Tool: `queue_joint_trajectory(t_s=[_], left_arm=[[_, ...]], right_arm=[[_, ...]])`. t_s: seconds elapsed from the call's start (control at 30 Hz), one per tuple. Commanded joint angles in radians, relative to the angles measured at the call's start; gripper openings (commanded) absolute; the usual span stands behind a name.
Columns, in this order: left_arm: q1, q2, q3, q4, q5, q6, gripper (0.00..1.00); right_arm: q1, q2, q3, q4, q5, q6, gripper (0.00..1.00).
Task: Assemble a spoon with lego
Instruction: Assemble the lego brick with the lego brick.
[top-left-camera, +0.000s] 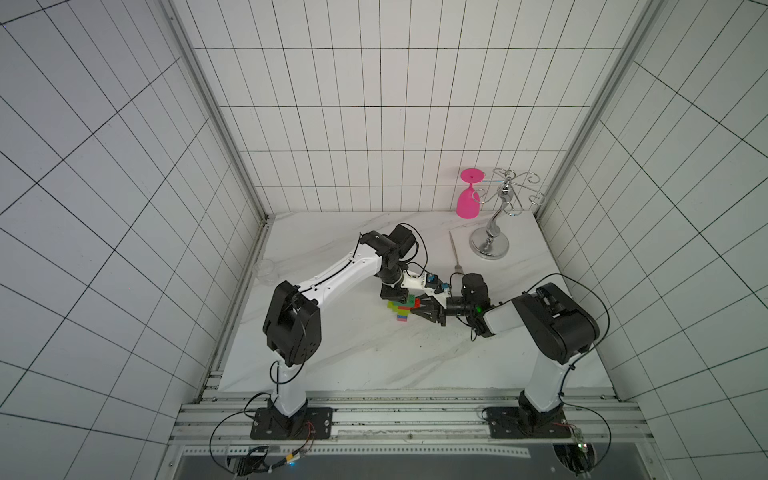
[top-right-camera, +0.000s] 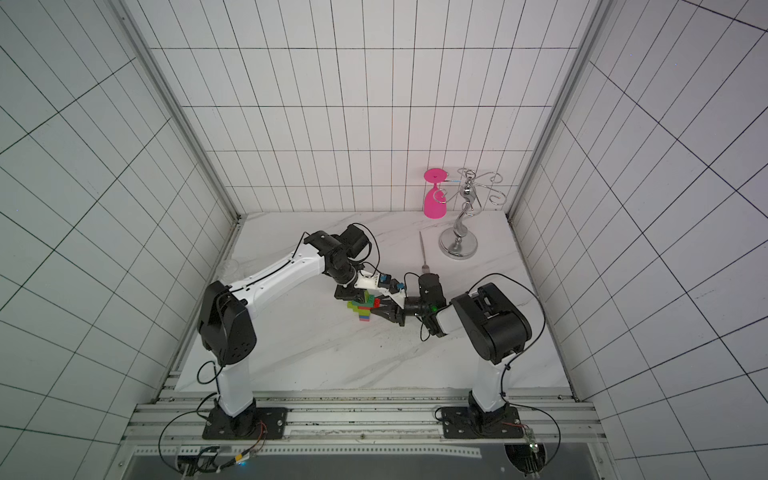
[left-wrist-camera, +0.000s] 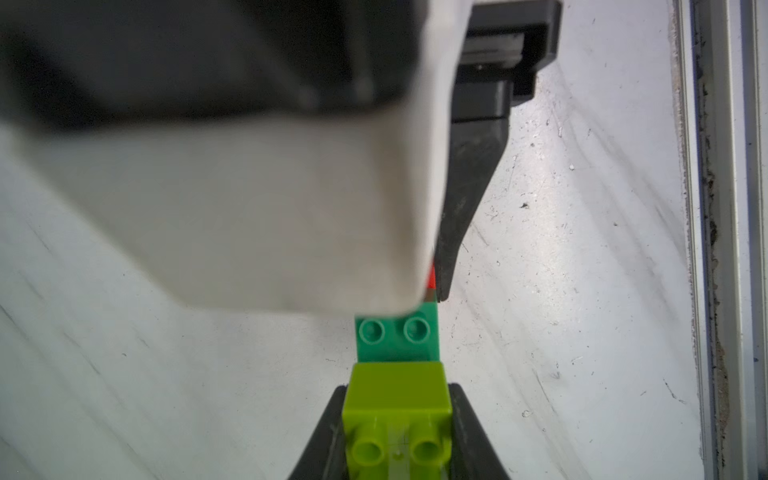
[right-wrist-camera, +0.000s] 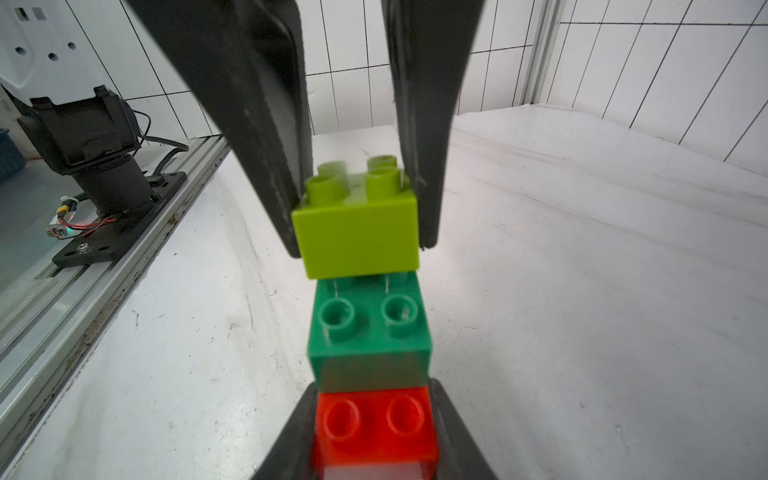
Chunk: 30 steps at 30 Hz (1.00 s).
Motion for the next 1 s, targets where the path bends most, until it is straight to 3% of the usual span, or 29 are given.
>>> queue_joint_trajectory(t_s=[0.0,0.2,0.37,0.5,0.53,0.57,0.6,0.8,0.97], left_arm=[[-0.057,0.165,-0.066,-0.025,-0.16,0.01,0.15],[-0.1,0.226,-0.068,-0.028,-0.28,-0.003,0.15],[-0.093,0.218,-0.015,-0.033,-0.237,-0.033,0.22],[-0.068,0.19,-0.002,-0.031,-0.192,-0.041,0.22],[-0.063,0.183,-0.008,-0.03,-0.186,-0.041,0.23],[-0.058,0.175,-0.02,-0.022,-0.183,-0.041,0.22],[-0.053,0.167,-0.032,-0.014,-0.177,-0.041,0.22],[-0.04,0.13,-0.072,0.018,-0.166,-0.047,0.21],[-0.04,0.124,-0.075,0.023,-0.16,-0.049,0.21]], right_arm=[[0.013,-0.02,0.036,-0.063,-0.002,0.007,0.25],[0.013,-0.022,0.038,-0.069,-0.002,0.007,0.25],[0.012,-0.033,0.041,-0.09,0.001,0.004,0.27],[-0.001,-0.059,0.03,-0.086,0.039,0.032,0.4],[-0.01,-0.067,0.023,-0.072,0.049,0.054,0.44],[-0.021,-0.077,0.014,-0.044,0.051,0.082,0.62],[-0.033,-0.084,0.004,-0.013,0.044,0.102,0.99],[-0.076,-0.163,-0.066,0.139,0.072,0.21,0.98],[-0.182,-0.288,-0.19,0.264,0.369,0.392,0.98]])
